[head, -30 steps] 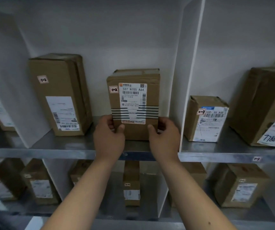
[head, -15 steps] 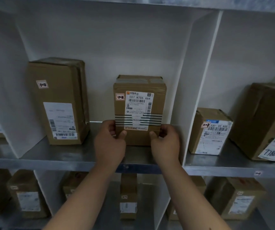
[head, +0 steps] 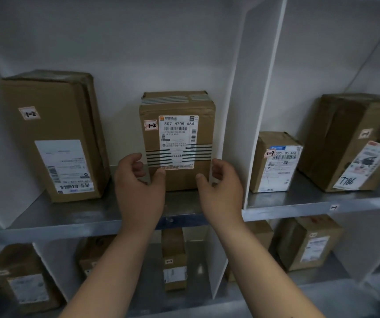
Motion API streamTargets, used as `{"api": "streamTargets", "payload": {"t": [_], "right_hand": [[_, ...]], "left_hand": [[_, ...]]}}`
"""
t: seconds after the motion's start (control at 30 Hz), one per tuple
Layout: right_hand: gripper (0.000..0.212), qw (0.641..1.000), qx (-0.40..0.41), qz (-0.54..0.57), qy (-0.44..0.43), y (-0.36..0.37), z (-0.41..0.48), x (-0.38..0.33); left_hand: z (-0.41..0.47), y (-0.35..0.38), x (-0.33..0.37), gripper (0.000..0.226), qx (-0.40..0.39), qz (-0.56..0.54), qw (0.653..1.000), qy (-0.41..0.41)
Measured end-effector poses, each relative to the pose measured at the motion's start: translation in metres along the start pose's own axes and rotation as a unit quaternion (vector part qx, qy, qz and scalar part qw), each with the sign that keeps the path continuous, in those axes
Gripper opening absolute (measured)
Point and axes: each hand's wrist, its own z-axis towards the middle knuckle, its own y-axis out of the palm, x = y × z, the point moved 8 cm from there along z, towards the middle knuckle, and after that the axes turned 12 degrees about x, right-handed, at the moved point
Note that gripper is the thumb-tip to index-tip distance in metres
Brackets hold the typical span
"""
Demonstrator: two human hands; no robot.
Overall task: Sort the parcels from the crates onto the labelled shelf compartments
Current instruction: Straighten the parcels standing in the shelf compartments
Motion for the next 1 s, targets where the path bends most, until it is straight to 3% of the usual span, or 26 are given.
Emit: {"api": "streamTargets", "payload": {"t": [0.17,0.47,0.8,0.93,1.0], "right_hand": [[0.029,0.999,0.028,0.042,0.001,-0.024,-0.006,-0.013],[0.016,0.988,0.016,0.154,0.013,-0.105,0.016,-0.023],[0.030,0.994,-0.003,0.113,-0.002,-0.190,0.097,0.042],[0.059,0.997,-0.068,0.045,0.012,-0.186,0.117,0.069],[0.062,0.993,-0.108,0.054,0.009,-0.180,0.118,0.069]], "left_hand": [[-0.032,0.008,0.033,0.029,-0.049,-0.078,0.995,0.043],[-0.103,0.053,0.094,0.021,-0.116,-0.168,0.976,0.075],[-0.181,0.133,0.111,0.024,-0.114,-0.031,0.992,0.050],[-0.195,0.153,0.108,0.040,-0.097,0.004,0.994,0.051],[-0.193,0.158,0.104,0.043,-0.077,0.016,0.995,0.055]]}}
